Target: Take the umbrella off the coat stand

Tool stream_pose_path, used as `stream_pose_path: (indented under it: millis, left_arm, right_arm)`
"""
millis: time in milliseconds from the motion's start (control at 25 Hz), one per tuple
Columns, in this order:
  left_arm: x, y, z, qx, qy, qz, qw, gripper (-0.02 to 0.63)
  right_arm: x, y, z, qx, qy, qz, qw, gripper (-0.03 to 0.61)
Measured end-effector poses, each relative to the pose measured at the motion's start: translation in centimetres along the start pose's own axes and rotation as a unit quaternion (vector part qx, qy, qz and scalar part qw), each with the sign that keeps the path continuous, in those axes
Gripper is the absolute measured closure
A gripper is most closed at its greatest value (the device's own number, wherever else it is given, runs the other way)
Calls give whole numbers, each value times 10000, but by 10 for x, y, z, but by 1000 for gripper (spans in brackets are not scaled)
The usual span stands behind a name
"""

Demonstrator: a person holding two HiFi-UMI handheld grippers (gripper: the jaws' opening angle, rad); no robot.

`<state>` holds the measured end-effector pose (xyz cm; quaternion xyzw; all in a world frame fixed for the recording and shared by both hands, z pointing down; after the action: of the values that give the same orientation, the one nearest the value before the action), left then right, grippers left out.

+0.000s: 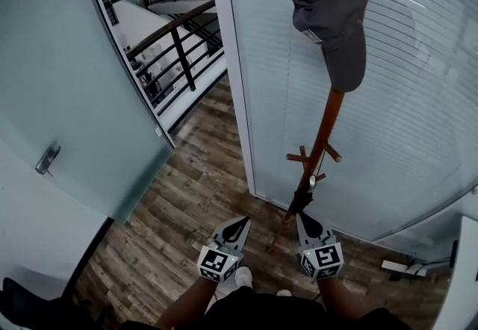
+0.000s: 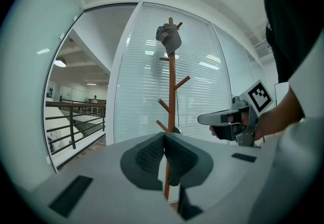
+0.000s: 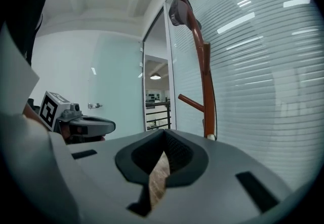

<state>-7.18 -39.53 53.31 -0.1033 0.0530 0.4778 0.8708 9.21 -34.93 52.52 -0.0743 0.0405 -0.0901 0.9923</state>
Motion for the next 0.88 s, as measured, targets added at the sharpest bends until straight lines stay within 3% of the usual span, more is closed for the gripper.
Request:
stream_pose_path:
  millis: [240,440,600,760,880]
  left_arm:
    - [-16,-25,4,-173,-51,658,9977,600]
    - [-7,-39,1,-166,-275,1309,9909,600]
    - [-10,-46,4,-226,-300,1589,9866,600]
    - [-11,-47,16,-336,-9,1725,9844,600]
    - [-9,-52,22,-317,220,1773,9834,600]
  right_arm:
    - [4,-9,13,-131,-621,582,9963,572]
    - [4,-2,31,-235,-654,1131,9911,572]
    - [5,1,39,-324,-735,1529,9850,572]
    - [5,1,47,-304,-1540,1550,9754,572]
    - [5,-5,62,-441,-1691,1485,9733,572]
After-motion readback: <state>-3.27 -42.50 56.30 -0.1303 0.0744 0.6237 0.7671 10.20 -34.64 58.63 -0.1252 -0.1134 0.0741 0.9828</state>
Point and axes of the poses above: the fingertips, and each gripper's own axes: y backward along the fingers, x to its right, z out of its underside, the point moved 2 cm from there along y, backward along the fingers, and after that the axes turned 8 degrees about y, right-handed, at the moved point
